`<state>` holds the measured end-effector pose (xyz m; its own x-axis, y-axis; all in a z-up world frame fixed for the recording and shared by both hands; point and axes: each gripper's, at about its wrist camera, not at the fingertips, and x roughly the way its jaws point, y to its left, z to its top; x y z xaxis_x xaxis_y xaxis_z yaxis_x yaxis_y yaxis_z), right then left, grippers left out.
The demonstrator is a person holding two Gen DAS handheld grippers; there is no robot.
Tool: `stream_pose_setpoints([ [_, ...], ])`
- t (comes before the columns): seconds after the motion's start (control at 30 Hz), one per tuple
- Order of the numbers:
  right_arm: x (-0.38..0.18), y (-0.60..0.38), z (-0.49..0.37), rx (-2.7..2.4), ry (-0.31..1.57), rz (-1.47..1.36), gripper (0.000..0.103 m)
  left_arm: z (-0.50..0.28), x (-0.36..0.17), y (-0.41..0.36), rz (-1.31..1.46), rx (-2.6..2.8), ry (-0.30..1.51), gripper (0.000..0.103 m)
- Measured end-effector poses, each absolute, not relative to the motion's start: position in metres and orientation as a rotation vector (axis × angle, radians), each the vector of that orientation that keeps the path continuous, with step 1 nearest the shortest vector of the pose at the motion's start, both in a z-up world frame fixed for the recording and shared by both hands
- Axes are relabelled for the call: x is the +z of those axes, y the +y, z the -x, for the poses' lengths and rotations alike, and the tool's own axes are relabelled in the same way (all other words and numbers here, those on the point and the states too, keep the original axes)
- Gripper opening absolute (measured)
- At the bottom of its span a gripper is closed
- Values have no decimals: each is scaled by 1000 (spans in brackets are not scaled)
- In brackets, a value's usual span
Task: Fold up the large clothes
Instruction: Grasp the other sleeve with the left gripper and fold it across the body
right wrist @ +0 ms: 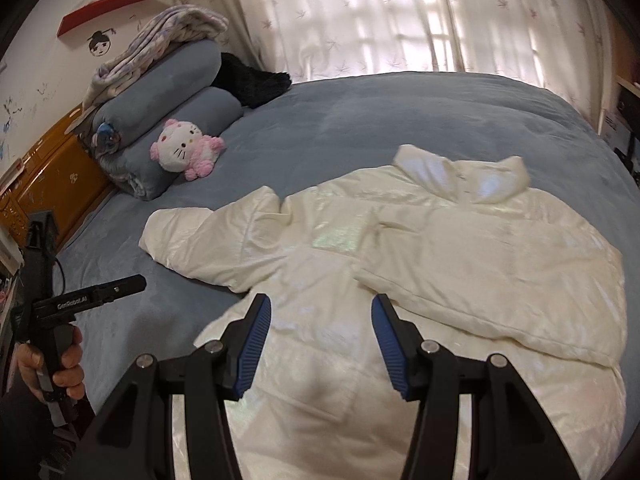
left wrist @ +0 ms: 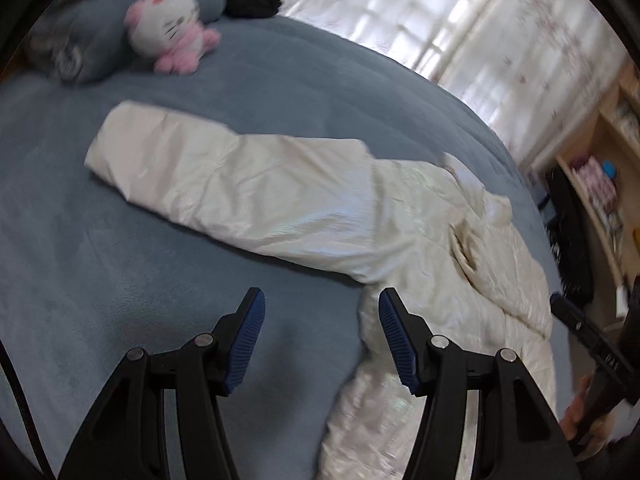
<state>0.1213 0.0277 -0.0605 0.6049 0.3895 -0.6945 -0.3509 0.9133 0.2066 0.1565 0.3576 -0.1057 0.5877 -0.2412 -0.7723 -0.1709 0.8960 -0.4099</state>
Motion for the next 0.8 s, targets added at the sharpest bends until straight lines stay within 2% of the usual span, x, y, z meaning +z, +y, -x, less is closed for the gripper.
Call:
stream_pose_setpoints([
  [0.47,-114,107,-174,448,885,-3,52,-212,-194,466,758,-81,947,58],
  [0.8,-153,128,-207,335,949,27,52,-263,-227,500,747,-204,992,58],
])
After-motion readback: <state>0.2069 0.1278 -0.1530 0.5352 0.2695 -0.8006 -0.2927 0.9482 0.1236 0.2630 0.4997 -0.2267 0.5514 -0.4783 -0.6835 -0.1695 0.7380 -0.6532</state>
